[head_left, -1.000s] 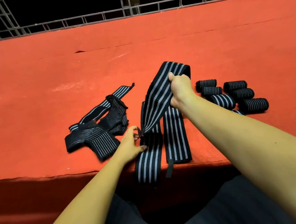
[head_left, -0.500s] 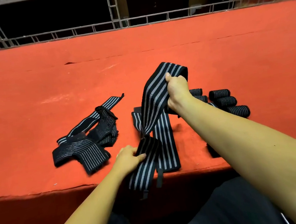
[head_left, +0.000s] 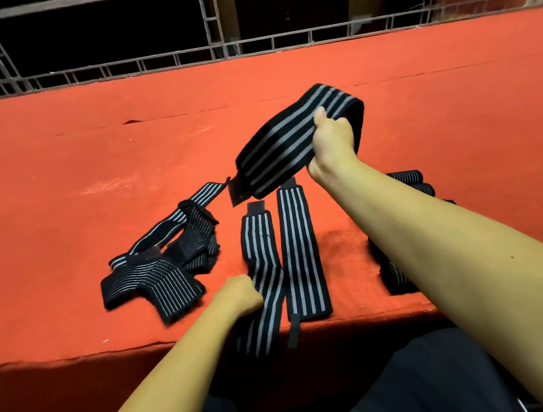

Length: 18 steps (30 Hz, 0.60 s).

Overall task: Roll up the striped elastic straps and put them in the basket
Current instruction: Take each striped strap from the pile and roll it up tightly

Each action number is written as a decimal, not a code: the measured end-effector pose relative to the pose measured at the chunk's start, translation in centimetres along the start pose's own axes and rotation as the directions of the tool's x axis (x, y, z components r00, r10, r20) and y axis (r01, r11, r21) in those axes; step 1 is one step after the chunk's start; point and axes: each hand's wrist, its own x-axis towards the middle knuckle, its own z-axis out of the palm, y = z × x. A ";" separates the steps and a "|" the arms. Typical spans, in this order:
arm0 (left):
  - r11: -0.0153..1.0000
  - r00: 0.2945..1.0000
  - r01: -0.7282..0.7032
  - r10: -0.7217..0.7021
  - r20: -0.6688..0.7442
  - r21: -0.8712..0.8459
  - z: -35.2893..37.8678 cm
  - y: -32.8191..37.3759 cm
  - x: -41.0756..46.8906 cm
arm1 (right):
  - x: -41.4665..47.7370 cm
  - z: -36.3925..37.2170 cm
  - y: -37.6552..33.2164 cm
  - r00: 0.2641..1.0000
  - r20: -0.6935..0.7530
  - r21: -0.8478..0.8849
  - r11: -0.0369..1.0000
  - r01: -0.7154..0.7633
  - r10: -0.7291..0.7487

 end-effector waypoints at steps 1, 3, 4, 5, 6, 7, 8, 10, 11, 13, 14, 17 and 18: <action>0.999 0.996 0.005 -0.008 -0.083 -0.035 -0.2 -0.2 0.0 | -0.4 0.1 -0.1 0.999 0.029 -0.027 1.000 -0.013 0.014; 0.963 0.966 -0.094 0.026 -0.259 -0.253 -1.3 -0.2 -0.1 | -1.3 0.2 0.3 0.993 0.100 -0.021 0.998 -0.063 0.065; 0.867 0.954 -0.199 0.066 -0.291 -0.458 -2.2 0.0 -0.4 | -1.6 0.1 0.6 0.989 0.123 -0.011 0.996 -0.086 0.087; 0.664 0.959 -0.264 0.101 -0.266 -0.699 -3.2 0.4 -0.8 | -2.0 0.0 0.9 0.985 0.133 -0.007 0.994 -0.113 0.113; 0.366 0.967 -0.248 0.151 -0.206 -0.897 -3.9 0.8 -1.1 | -2.2 -0.2 1.1 0.980 0.138 0.007 0.989 -0.145 0.143; 0.089 0.965 -0.150 0.228 -0.126 -0.985 -4.5 1.3 -1.4 | -2.5 -0.4 1.3 0.975 0.141 0.032 0.983 -0.180 0.173; -0.090 0.952 -0.046 0.297 -0.071 -0.995 -4.9 1.5 -1.6 | -2.7 -0.5 1.3 0.968 0.151 0.067 0.975 -0.212 0.200; -0.106 0.930 0.050 0.367 0.007 -0.993 -5.3 2.2 -2.2 | -3.2 -0.9 0.9 0.954 0.170 0.114 0.957 -0.268 0.247; -0.055 0.918 0.049 0.395 0.023 -0.997 -5.3 2.5 -2.5 | -3.6 -1.1 0.6 0.947 0.180 0.127 0.948 -0.290 0.266; 0.018 0.898 -0.001 0.440 0.007 -1.000 -5.2 2.6 -2.8 | -3.7 -1.6 0.3 0.946 0.184 0.134 0.946 -0.295 0.268; 0.022 0.892 -0.031 0.452 -0.017 -0.999 -5.3 2.6 -2.8 | -3.6 -1.9 0.1 0.950 0.179 0.121 0.953 -0.278 0.255; 0.002 0.896 -0.116 0.431 -0.104 -0.993 -6.4 2.5 -3.1 | -2.3 -2.9 0.3 0.968 0.139 -0.086 0.976 -0.199 0.209; -0.008 0.901 -0.137 0.414 -0.128 -0.991 -6.9 2.6 -3.0 | -2.1 -3.4 0.3 0.963 0.143 -0.225 0.955 -0.191 0.226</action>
